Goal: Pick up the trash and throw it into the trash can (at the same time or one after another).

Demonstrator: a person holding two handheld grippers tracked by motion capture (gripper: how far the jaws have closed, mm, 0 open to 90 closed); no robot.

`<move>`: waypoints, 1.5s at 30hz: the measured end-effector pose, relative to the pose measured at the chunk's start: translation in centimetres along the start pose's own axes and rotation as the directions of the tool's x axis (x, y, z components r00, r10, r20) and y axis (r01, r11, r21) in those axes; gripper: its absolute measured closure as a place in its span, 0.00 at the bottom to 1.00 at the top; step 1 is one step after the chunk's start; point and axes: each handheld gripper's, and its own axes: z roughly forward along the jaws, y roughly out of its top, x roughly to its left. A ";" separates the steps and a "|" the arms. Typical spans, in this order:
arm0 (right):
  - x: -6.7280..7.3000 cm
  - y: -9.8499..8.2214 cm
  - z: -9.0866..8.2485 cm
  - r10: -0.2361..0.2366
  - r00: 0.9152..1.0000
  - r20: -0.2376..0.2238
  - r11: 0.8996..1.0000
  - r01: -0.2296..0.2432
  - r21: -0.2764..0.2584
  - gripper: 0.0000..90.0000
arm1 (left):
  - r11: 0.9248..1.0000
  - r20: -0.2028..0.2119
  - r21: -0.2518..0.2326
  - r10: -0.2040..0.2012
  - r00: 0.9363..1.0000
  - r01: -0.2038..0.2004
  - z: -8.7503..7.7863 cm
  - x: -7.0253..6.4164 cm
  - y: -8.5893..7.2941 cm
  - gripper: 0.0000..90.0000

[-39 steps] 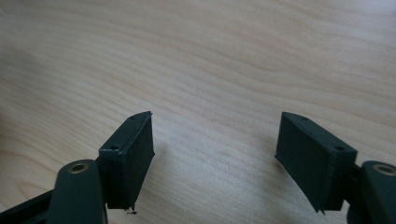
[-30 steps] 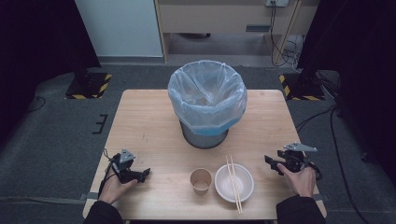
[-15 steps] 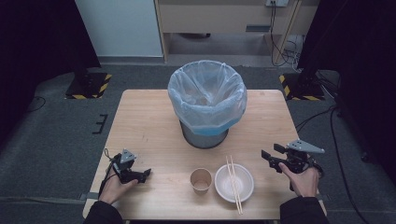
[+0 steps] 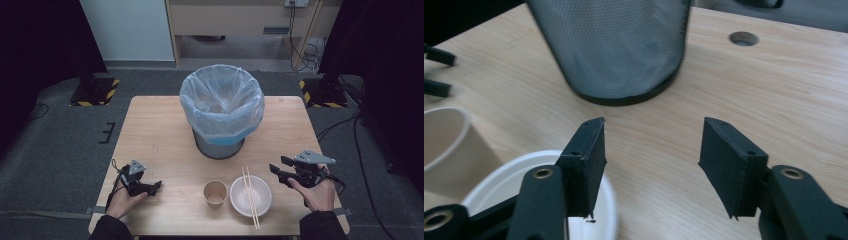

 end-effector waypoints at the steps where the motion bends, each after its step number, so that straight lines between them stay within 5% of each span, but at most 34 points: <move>1: 0.2 0.0 0.0 0.000 1.000 -0.006 1.000 0.000 0.000 0.50 | 1.000 0.000 0.000 0.000 1.000 0.000 0.0 0.0 0.0 0.00; 11: 2.6 -0.2 0.1 0.018 0.998 -0.064 0.999 -0.016 0.029 0.55 | 1.000 0.001 0.001 0.001 1.000 -0.001 0.0 0.0 0.0 0.00; 20: 4.2 -1.4 2.2 0.071 0.990 -0.120 0.994 -0.060 0.095 0.59 | 1.000 0.001 0.000 0.001 1.000 -0.001 0.0 0.0 0.0 0.00; 45: 5.3 -3.0 4.6 0.095 0.991 -0.096 0.958 -0.065 0.278 0.73 | 1.000 -0.001 -0.001 -0.001 1.000 0.001 0.1 -0.1 0.1 0.00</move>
